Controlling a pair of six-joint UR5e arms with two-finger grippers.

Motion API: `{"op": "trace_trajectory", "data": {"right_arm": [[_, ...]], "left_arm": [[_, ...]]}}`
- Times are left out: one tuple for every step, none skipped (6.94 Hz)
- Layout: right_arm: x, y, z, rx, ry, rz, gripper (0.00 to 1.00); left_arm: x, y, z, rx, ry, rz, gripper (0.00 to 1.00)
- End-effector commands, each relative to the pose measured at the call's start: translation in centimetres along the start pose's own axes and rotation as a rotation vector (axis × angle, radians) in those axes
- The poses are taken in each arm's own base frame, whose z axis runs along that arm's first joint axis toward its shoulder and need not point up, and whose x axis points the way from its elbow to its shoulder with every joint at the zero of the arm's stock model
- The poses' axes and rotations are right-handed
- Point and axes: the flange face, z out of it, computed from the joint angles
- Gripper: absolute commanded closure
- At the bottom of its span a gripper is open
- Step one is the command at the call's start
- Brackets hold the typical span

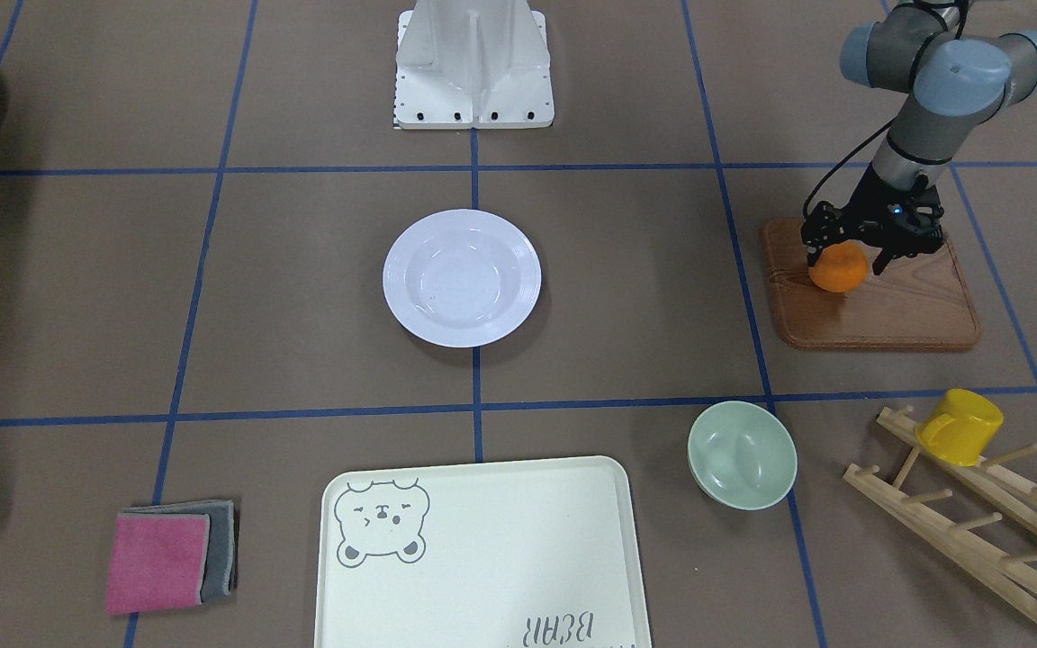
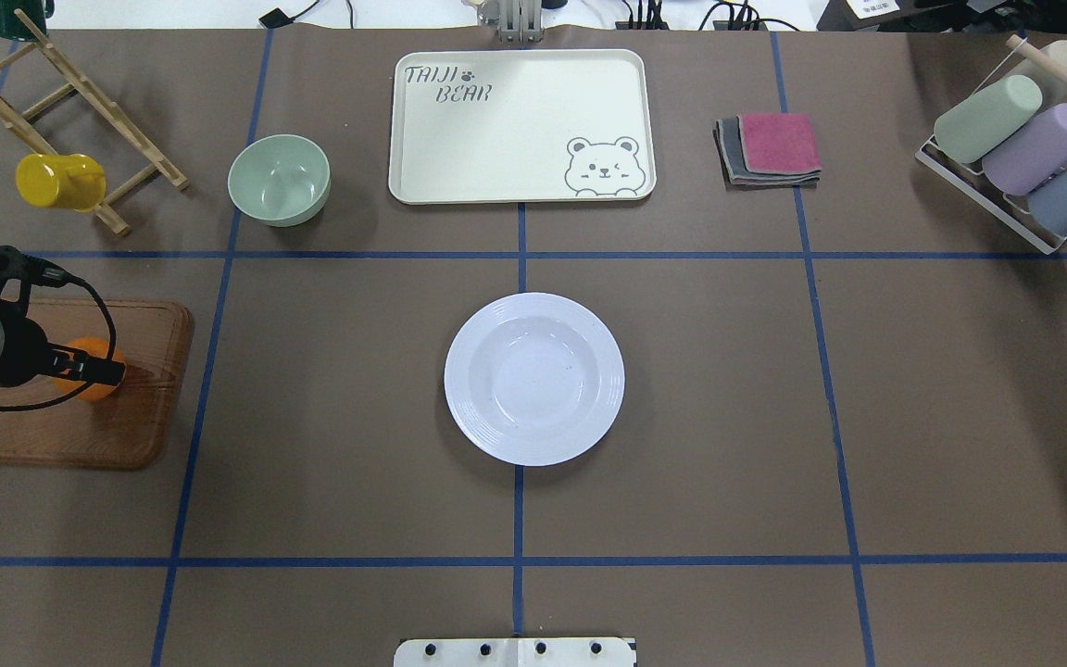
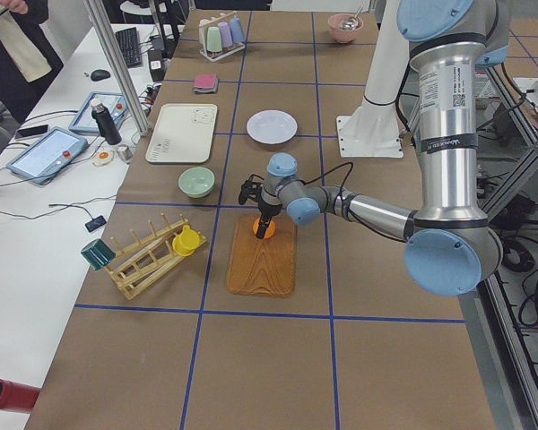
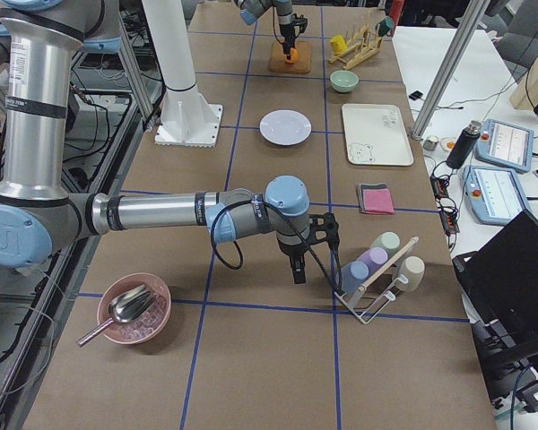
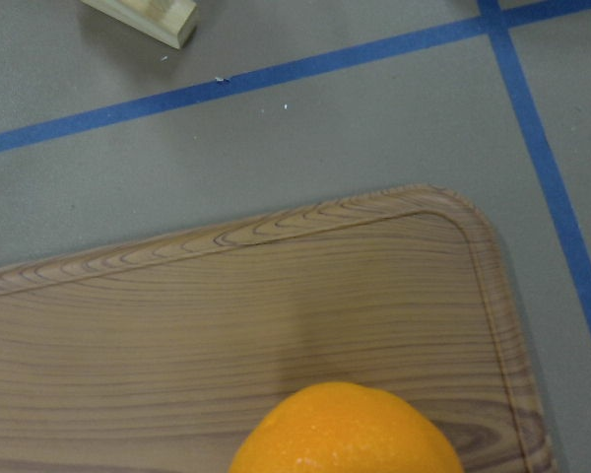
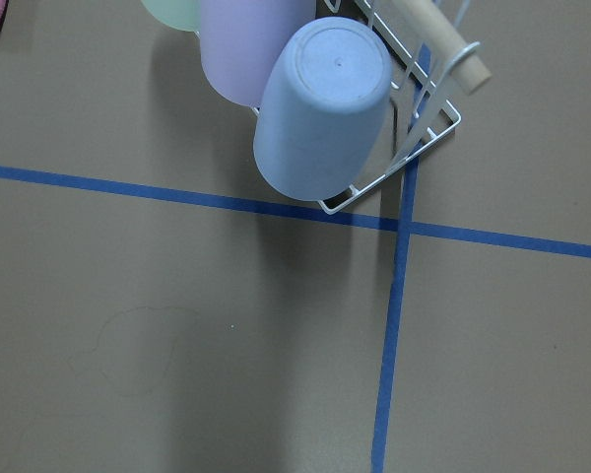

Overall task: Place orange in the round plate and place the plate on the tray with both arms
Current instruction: 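Close the left gripper on the orange and lift it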

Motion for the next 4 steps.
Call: {"op": "trace_trajectory", "data": {"right_arm": [[0.0,0.0,0.0,0.000,0.000,-0.001,0.00],[-0.1,0.0,0.0,0.001,-0.002,-0.002,0.00],[-0.1,-0.1,-0.1,0.002,-0.002,0.000,0.00],[-0.3,-0.3,-0.2,0.006,-0.004,-0.003,0.00]], "left_arm": [[0.3,-0.2,-0.3,0.021,0.023,0.005,0.75],[1.3,-0.6,-1.8,0.046,0.048,0.011,1.00],[3.6,-1.3,-4.8,0.071,0.090,0.010,1.00],[7.0,-3.6,-6.4,0.064,0.086,-0.047,1.00]]}}
